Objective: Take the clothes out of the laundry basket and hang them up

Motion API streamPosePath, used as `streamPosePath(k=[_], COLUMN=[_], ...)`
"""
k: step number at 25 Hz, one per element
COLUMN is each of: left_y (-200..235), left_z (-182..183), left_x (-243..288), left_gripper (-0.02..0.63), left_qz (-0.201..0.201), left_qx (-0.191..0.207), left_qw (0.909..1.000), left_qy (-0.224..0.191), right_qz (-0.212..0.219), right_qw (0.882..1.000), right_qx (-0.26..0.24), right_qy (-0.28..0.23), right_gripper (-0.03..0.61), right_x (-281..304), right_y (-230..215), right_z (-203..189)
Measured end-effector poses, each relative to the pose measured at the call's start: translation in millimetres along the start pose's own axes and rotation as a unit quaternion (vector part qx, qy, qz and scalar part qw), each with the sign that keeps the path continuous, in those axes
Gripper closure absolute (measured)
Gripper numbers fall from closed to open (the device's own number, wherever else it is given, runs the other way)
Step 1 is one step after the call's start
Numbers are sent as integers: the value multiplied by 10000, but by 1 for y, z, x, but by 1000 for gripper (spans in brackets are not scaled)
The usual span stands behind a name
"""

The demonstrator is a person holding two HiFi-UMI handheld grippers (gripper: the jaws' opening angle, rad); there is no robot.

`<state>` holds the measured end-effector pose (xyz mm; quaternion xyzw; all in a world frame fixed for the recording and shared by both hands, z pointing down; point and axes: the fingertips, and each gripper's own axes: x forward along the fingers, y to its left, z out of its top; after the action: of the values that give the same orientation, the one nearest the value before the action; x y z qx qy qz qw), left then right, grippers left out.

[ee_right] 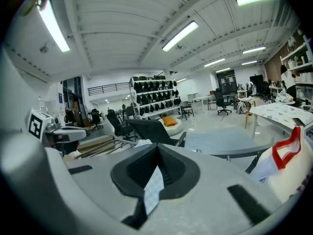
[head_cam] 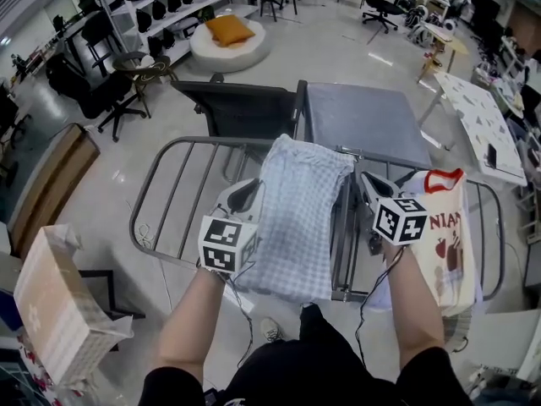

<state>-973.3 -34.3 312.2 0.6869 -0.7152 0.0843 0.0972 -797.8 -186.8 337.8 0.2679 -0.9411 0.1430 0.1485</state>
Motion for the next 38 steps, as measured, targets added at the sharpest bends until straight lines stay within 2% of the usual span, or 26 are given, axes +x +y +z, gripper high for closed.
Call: streamPosePath(k=[6, 11, 15, 19, 26, 32, 38], left_y=[-34, -68, -111, -155, -243, -334, -409], left_z=[13, 16, 9, 2, 0, -7, -18], left_x=[-54, -82, -88, -85, -78, -82, -106], left_gripper=[603, 603, 603, 603, 603, 603, 603], left_qz=[-335, -677, -1041, -1332, -1458, -1188, -737], left_qx=[-40, 4, -8, -62, -123, -188, -250], left_qw=[9990, 9968, 9937, 9906, 9889, 9924, 9968], left_qy=[-282, -421, -410, -304, -270, -259, -204], right_qz=[261, 233, 148, -56, -178, -36, 417], right_qw=[9977, 9963, 9956, 9953, 9949, 9948, 9941], right_qx=[-46, -94, -84, -72, -85, -337, -305], right_qy=[-616, -820, -925, -962, -991, -962, -959], right_gripper=[573, 574, 574, 574, 574, 574, 574], right_x=[-67, -119, -163, -205, -276, -353, -410], right_y=[51, 79, 84, 68, 18, -32, -68], right_z=[16, 10, -3, -15, -36, -58, -79])
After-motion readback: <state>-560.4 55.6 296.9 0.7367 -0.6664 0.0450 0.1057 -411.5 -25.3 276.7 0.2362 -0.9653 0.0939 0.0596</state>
